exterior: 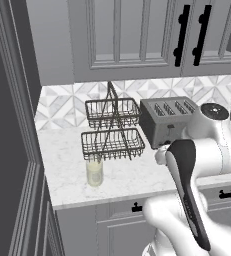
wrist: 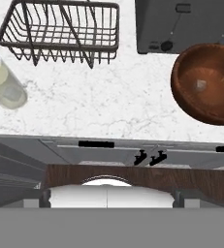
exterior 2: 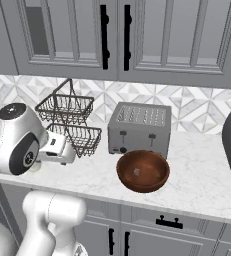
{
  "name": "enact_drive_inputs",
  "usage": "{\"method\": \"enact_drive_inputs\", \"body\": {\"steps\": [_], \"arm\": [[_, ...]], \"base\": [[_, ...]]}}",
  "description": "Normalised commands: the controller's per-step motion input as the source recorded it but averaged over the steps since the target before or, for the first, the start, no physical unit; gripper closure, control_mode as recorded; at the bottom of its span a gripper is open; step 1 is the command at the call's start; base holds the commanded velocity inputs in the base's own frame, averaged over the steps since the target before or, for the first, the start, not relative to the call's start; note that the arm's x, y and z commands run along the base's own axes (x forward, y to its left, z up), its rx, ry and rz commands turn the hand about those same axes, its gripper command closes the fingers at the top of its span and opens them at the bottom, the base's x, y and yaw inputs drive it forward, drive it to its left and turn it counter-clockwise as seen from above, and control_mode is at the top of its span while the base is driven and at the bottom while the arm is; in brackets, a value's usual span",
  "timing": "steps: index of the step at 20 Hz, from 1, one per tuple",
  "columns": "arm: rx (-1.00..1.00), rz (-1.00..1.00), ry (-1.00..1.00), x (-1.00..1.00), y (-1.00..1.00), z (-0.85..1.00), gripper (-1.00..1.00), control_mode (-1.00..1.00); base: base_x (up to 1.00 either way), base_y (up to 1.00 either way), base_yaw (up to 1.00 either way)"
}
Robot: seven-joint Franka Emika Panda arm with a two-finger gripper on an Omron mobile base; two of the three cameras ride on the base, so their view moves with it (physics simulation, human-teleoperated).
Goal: Grab a lemon wedge from the fridge and one ice cube from the ice bowl, and put them in the glass of lemonade.
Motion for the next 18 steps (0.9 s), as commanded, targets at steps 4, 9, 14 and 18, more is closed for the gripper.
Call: {"method": "enact_drive_inputs", "body": {"steps": [4,9,14,18], "arm": [[0.00,0.00,-0.02,-0.09,0.00,-0.04,-1.00,1.00],[0.00,0.00,0.00,0.00,0.00,0.00,-1.00,1.00],[0.00,0.00,0.00,0.00,0.00,0.00,-1.00,1.00],[0.00,0.00,0.00,0.00,0.00,0.00,-1.00,1.00]], "base": [[-0.44,-0.02,0.01],[-0.78,0.00,0.09],[-0.75,-0.09,0.28],[-0.58,-0.40,0.51]]}}
